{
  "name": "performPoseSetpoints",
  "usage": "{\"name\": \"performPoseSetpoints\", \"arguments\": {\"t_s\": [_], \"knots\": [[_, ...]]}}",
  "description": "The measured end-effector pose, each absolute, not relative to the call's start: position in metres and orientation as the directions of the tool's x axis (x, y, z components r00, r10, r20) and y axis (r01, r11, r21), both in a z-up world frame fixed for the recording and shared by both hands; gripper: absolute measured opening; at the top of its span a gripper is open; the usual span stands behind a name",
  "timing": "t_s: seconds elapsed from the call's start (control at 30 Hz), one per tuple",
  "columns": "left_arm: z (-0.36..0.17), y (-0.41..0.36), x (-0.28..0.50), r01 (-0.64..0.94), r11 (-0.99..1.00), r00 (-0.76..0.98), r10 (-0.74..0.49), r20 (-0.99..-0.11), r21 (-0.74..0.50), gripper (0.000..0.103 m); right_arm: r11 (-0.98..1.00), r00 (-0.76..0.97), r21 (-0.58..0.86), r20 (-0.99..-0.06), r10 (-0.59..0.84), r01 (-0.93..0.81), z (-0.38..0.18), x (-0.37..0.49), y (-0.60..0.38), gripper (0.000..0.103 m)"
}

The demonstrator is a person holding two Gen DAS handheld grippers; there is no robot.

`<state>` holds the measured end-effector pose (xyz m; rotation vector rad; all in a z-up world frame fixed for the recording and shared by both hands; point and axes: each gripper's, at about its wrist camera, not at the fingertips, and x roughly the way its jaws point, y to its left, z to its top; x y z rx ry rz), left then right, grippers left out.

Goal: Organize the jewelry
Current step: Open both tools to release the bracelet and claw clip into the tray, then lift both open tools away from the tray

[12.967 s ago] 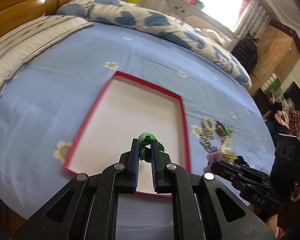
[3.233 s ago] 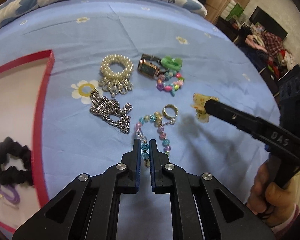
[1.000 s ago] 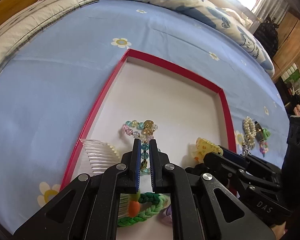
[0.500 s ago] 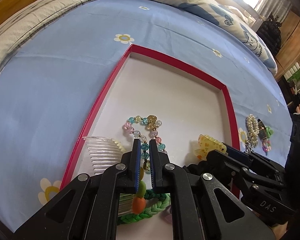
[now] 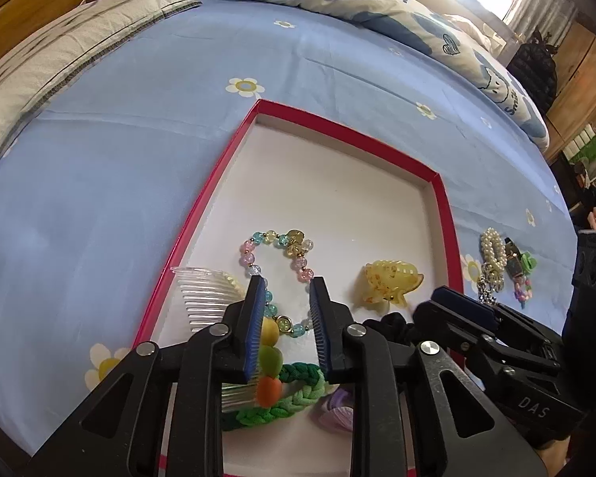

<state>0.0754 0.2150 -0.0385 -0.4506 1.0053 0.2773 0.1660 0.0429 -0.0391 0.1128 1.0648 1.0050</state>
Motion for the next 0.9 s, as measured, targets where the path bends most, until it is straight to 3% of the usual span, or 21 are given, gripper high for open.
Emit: {"name": "performPoseSetpoints", "arguments": {"t_s": [0.27,0.9], "knots": [[-0.019,0.2,0.071,-0.393,0.884,0.551,0.005,-0.834,-0.254,0.035,0.59,0.165,0.543,-0.637,0.753,-0.597,-0.022,0.163,-0.001,0.048],[0.003,0.121,0.084,-0.251,0.926,0.578,-0.09,-0.811,-0.282,0.039,0.724,0.34,0.554,-0.643,0.686,-0.412,-0.024,0.167,-0.144,0.053]]}}
